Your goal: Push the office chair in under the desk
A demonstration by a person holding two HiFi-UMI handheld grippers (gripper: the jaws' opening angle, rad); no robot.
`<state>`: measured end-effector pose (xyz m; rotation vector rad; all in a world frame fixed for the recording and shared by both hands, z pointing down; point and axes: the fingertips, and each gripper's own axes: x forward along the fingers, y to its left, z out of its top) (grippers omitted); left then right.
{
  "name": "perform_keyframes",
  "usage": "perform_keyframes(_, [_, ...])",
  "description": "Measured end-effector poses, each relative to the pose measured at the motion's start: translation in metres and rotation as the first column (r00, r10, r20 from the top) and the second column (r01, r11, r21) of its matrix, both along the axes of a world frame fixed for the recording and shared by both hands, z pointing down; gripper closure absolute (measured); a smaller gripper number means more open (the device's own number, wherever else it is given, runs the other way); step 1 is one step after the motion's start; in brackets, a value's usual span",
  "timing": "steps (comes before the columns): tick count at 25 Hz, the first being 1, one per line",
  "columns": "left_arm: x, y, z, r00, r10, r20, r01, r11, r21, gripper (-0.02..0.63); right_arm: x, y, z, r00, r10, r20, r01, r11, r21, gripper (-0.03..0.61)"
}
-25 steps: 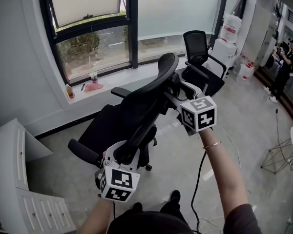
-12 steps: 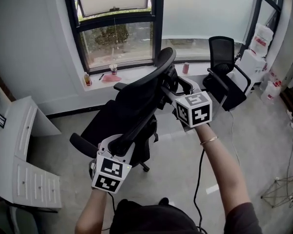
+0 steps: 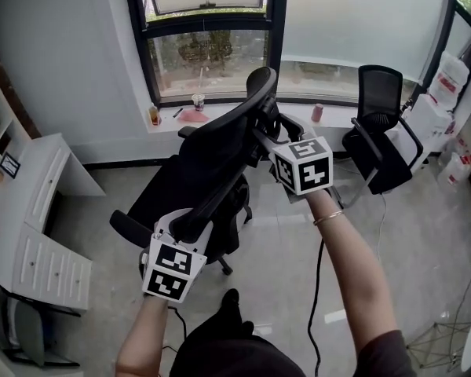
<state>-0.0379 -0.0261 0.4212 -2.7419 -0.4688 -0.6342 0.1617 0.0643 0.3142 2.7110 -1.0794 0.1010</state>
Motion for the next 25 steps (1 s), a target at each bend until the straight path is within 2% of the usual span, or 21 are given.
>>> perform_keyframes(6, [0.024,0.028,0.0,0.999,-0.046,-0.002,0.046,0.999,-0.014,0.465,0.034,0.007,0.003,0.999,-0.052,0.004,0.052,0.998,0.029,0.314])
perform_keyframes(12, [0.055,0.057,0.0,0.993,-0.115,-0.002,0.115,0.993,-0.027,0.469,0.07,0.014,0.001,0.988,-0.155,-0.016,0.155,0.986,0.059,0.314])
perform_keyframes(20, [0.089,0.082,-0.001,0.975,-0.217,0.043,0.219,0.975,-0.035,0.471,0.107,0.019,-0.001,0.968,-0.251,-0.005,0.251,0.967,0.051,0.314])
perform_keyframes(25, [0.108,0.095,0.001,0.962,-0.269,0.051,0.27,0.962,-0.024,0.471,0.125,0.026,-0.001,0.955,-0.295,-0.027,0.296,0.951,0.084,0.314])
